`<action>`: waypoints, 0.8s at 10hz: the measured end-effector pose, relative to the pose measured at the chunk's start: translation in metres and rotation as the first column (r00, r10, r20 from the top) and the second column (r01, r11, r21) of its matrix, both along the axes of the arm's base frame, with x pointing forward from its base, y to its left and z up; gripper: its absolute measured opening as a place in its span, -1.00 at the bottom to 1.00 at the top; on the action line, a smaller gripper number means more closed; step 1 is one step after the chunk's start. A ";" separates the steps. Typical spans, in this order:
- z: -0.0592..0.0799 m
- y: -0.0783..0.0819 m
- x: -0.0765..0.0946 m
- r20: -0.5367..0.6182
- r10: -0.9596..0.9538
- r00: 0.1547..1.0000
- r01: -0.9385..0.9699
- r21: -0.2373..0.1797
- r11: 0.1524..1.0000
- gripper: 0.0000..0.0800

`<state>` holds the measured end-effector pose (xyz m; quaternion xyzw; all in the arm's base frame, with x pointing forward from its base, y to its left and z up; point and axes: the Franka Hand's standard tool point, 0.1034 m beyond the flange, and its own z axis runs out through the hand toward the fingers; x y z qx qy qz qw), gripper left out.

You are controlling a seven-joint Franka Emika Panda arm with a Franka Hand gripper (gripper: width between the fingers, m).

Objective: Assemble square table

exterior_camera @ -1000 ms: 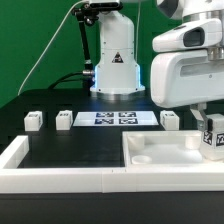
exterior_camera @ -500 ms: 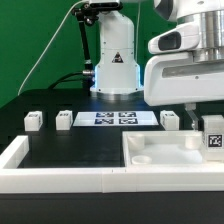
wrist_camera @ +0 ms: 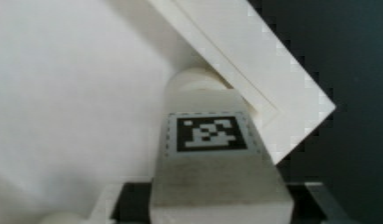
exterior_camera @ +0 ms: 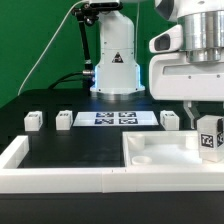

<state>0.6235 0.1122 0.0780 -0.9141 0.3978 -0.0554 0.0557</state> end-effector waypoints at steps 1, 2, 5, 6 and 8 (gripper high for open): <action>0.000 0.000 0.000 -0.006 -0.073 0.997 0.073 0.013 0.997 -0.27; 0.000 0.000 -0.001 -0.011 -0.109 0.994 0.109 0.019 0.994 -0.27; 0.000 0.001 -0.002 -0.027 -0.192 0.981 0.193 0.031 0.981 -0.27; 0.000 0.001 -0.002 -0.024 -0.162 0.987 0.162 0.027 0.986 -0.27; -0.001 0.002 -0.003 -0.020 -0.063 0.998 0.063 0.013 0.998 0.46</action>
Offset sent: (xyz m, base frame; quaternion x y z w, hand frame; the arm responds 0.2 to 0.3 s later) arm -0.0003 0.0029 -0.0019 -0.0149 0.0004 0.1742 0.9846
